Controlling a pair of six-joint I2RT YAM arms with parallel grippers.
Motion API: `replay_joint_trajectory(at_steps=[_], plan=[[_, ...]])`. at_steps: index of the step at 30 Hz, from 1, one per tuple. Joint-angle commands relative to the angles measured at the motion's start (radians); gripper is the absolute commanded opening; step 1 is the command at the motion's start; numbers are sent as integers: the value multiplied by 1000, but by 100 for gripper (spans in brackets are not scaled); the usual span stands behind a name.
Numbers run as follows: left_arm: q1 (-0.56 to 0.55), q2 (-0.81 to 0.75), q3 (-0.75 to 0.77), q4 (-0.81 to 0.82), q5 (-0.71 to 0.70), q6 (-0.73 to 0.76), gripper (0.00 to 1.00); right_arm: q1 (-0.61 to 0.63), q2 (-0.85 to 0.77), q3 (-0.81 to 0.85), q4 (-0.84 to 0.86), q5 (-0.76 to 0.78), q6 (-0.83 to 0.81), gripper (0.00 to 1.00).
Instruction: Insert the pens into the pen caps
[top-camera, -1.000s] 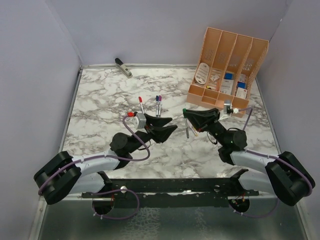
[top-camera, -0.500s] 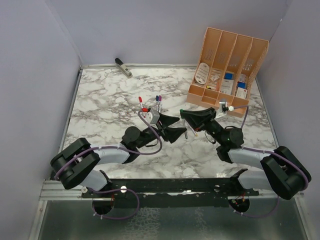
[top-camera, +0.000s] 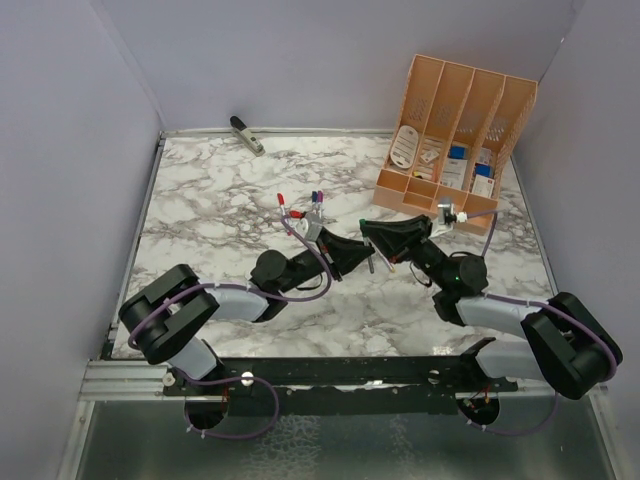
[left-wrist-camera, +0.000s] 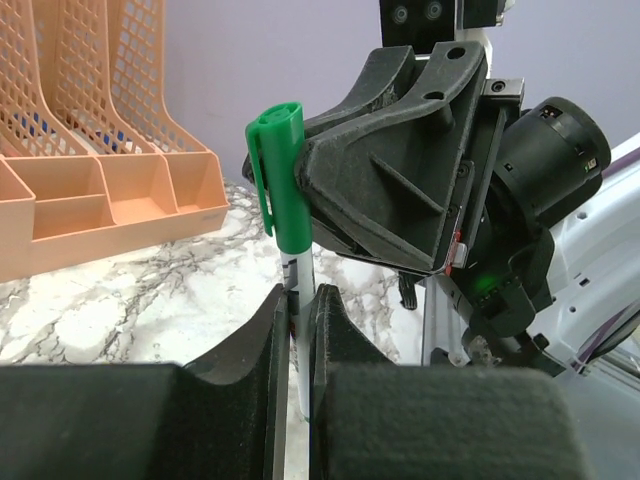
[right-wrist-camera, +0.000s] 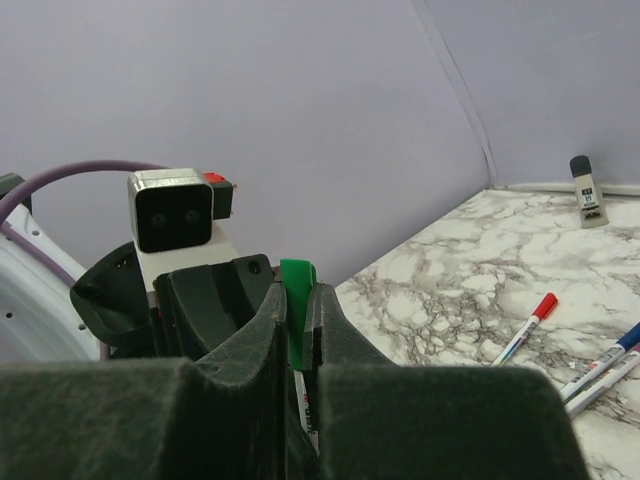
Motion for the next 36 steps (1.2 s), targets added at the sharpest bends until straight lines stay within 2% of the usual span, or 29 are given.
replay_joint_trajectory(at_steps=[1,3,7,8,9,10,16,21,25,28,31,36], plan=[[-4,-8,4,86,13,-18,0,4,0,16,206,-60,-12,1],[0,-28,-5,61,-8,-13,0,4,-15,21,163,-66,-38,8],[8,-76,-21,-46,-64,15,0,5,-72,24,66,-21,-105,36],[12,-86,-27,-72,-78,17,0,4,-93,25,32,-2,-125,48],[16,-95,-32,-97,-91,17,0,5,-114,28,-2,18,-144,65],[22,-103,-36,-122,-101,16,0,5,-136,31,-35,39,-165,72],[121,-153,-44,-393,-161,1,0,4,-267,40,-204,140,-276,74],[318,-157,70,-842,-185,7,0,5,-336,89,-466,223,-319,74],[432,-162,122,-1005,-234,41,0,5,-346,133,-635,282,-342,74],[477,-128,207,-1152,-313,99,0,5,-317,204,-835,381,-370,72],[523,-72,258,-1180,-312,120,0,5,-279,262,-975,457,-391,68],[562,64,329,-1104,-172,92,0,5,-271,258,-1011,493,-391,66]])
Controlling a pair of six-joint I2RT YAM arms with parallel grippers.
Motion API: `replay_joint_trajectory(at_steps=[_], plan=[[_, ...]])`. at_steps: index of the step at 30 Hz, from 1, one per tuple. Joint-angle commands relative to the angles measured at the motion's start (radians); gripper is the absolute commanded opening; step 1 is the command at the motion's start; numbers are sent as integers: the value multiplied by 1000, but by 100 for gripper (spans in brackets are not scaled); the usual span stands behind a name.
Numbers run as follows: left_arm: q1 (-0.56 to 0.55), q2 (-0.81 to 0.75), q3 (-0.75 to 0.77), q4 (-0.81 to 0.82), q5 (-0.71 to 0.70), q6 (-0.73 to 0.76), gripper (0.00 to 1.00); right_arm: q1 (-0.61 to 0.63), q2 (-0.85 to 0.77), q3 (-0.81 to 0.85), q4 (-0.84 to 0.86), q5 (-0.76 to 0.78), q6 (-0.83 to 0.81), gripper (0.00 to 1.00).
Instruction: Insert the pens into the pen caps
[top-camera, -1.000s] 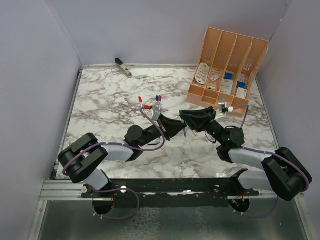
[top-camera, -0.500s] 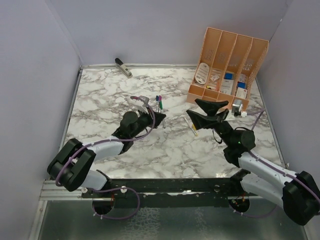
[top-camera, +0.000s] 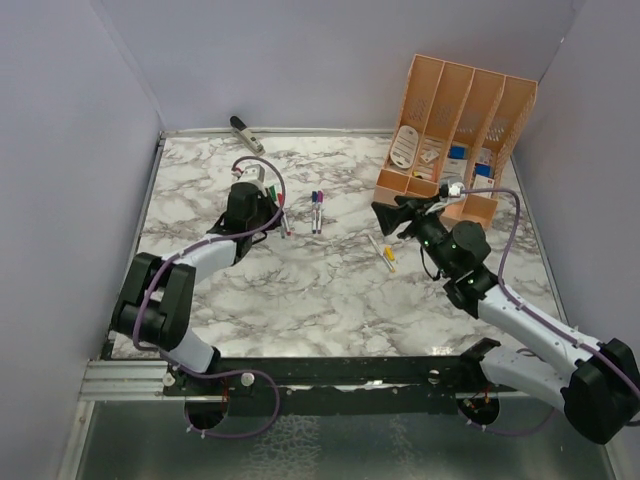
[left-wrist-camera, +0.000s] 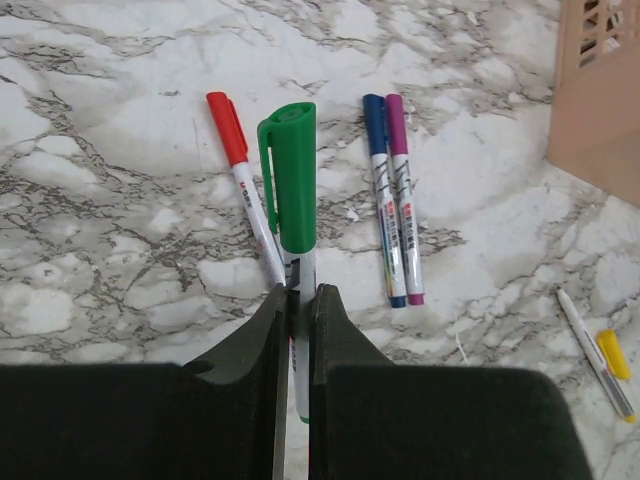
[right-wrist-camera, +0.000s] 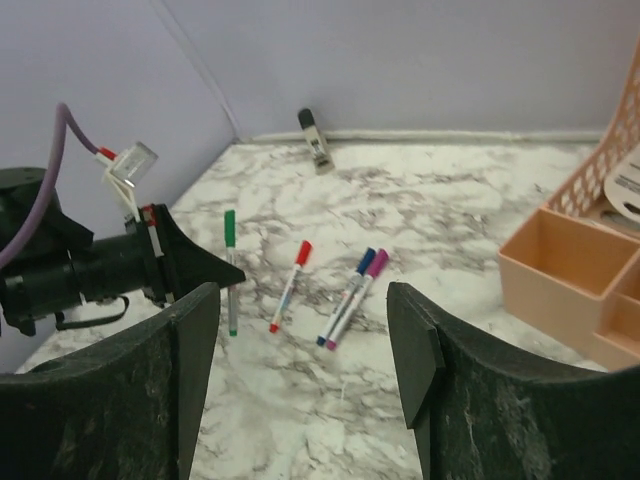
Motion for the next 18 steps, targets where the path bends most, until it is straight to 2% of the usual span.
replay_joint_trajectory(at_steps=[1,7,14,18], plan=[[20,119,74,-1,103,-5,0,4,2,11,-135,99,-25,66],[19,286,184,62,215,-50,3,4,18,8,-172,110,-24,66],[18,353,267,74,226,-68,6,4,40,-26,-151,90,2,66],[18,410,306,69,246,-82,15,4,59,-33,-143,77,12,66]])
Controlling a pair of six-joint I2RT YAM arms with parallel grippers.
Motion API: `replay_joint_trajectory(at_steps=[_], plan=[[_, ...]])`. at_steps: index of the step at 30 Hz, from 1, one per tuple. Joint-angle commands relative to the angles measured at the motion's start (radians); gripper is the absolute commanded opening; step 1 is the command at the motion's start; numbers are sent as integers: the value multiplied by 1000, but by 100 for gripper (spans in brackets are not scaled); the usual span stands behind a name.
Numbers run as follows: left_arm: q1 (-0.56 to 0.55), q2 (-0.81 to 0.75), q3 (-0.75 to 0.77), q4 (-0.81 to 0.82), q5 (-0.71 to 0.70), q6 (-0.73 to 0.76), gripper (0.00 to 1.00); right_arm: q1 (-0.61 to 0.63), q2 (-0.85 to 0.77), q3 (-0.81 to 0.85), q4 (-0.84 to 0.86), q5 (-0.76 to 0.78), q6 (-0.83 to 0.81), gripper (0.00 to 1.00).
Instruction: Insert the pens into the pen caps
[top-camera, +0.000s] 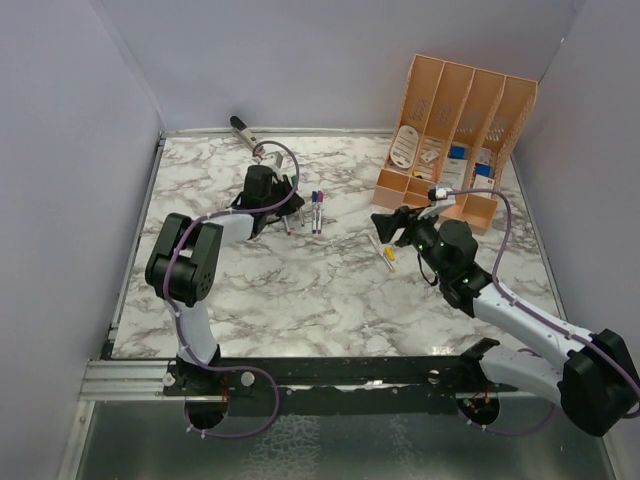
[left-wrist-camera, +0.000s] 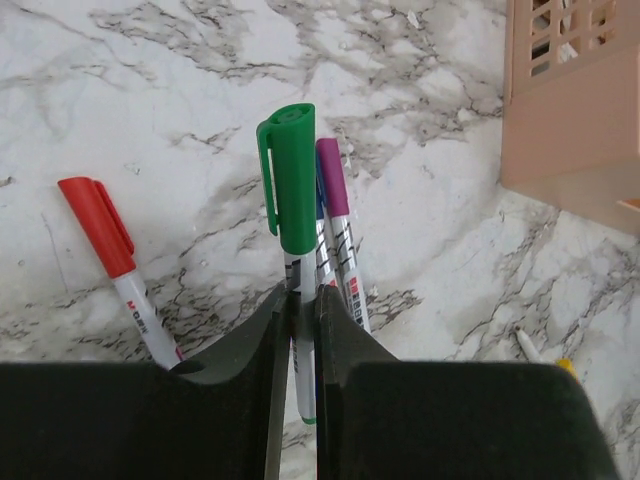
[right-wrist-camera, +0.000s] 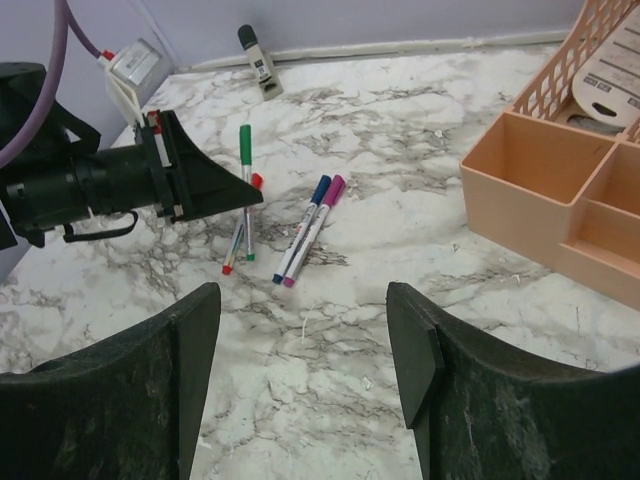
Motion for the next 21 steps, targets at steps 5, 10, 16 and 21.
replay_joint_trajectory(at_steps=[5,10,16,21], plan=[[-3,105,60,5,38,-31,21,4,32,-10,-9,22,-9,66],[-4,114,67,-22,3,-21,22,3,39,-10,-13,45,-19,66],[-4,103,73,-47,-19,-8,30,3,55,-13,-2,51,-22,66],[-7,79,55,-42,-14,-13,35,4,83,-8,-7,66,-26,65]])
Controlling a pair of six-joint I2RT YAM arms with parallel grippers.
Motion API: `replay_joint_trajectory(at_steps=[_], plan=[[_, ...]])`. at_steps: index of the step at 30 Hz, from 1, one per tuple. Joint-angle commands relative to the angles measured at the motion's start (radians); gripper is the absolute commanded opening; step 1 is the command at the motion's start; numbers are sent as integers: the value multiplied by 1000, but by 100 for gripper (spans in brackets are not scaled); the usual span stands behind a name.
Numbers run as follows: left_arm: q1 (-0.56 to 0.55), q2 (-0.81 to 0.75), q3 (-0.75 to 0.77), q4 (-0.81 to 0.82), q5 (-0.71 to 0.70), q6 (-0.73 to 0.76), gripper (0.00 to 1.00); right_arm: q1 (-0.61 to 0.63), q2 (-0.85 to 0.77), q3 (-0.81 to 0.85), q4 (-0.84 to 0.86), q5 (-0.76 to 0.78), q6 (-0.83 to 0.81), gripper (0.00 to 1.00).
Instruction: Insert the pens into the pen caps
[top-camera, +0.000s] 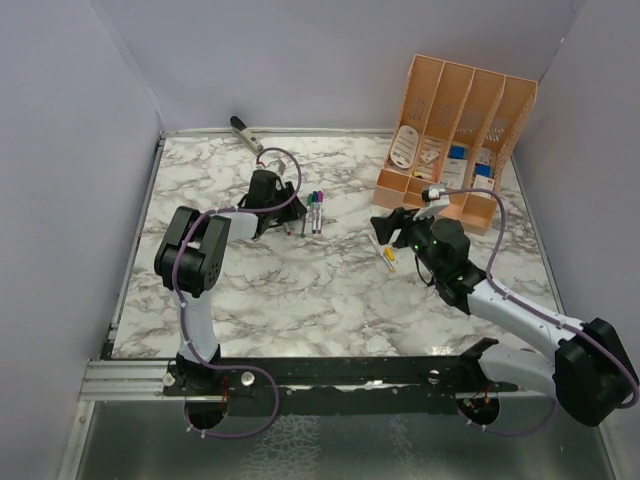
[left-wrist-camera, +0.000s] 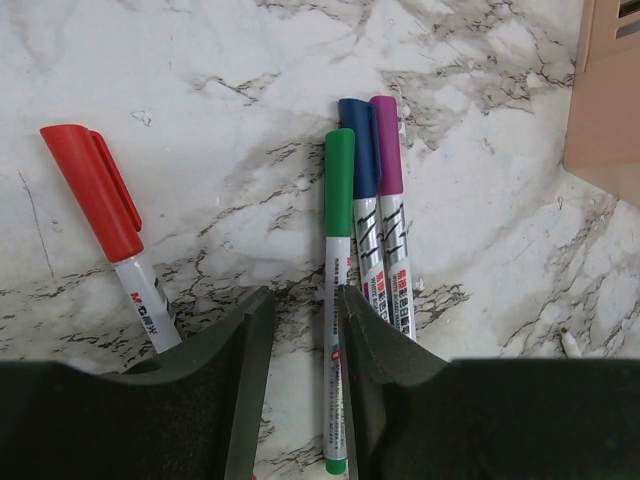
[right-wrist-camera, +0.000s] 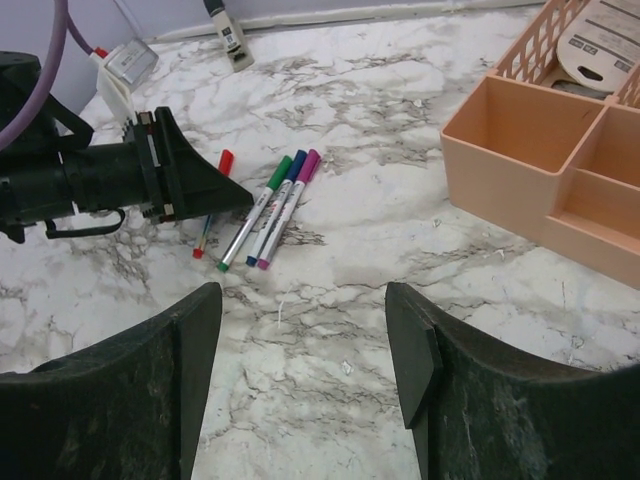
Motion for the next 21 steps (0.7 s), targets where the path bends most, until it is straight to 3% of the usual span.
replay_joint_trajectory(at_steps=[1,8,11,14,21], plan=[[-6,-42,-2,-6,-20,8,36,4,30,6,-18,58,-22,64],[-21,-177,-89,7,-64,11,37,4,175,115,-258,237,31,50],[-37,-251,-124,10,-81,23,38,4,230,150,-375,252,70,40],[-64,-329,-156,10,-96,40,38,4,238,126,-369,229,89,34],[-175,-385,-223,19,-90,75,39,4,257,140,-340,121,-3,32]])
